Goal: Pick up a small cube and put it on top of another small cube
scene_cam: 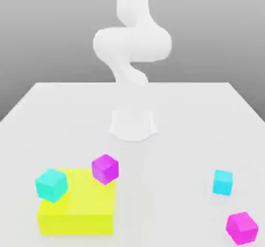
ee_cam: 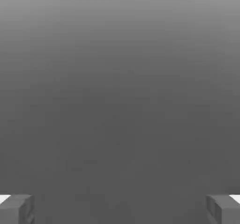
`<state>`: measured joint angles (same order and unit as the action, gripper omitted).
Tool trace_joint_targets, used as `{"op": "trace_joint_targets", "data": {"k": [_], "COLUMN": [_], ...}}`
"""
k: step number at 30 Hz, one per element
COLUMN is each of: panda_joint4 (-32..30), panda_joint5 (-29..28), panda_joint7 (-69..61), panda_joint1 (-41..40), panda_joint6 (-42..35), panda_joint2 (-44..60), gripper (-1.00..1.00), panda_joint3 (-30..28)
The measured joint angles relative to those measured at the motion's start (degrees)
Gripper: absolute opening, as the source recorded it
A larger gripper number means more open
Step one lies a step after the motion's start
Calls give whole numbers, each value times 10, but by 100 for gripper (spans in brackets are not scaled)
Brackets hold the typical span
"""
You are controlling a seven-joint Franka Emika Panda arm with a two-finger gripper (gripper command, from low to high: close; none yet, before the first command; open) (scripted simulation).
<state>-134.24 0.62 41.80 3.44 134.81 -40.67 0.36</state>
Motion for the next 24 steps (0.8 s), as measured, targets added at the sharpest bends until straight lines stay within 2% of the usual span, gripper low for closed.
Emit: {"op": "trace_joint_targets", "data": {"k": [15, 21, 24], "panda_joint4": [-149, -208, -210], "panda_joint5": [22, -24, -63], "panda_joint7": [-234, -287, -275], "panda_joint1": [181, 244, 260], "panda_joint6": [185, 258, 302], "panda_joint2": [315, 441, 504], "gripper": [0, 0, 0], "panda_joint3": [64, 97, 81]}}
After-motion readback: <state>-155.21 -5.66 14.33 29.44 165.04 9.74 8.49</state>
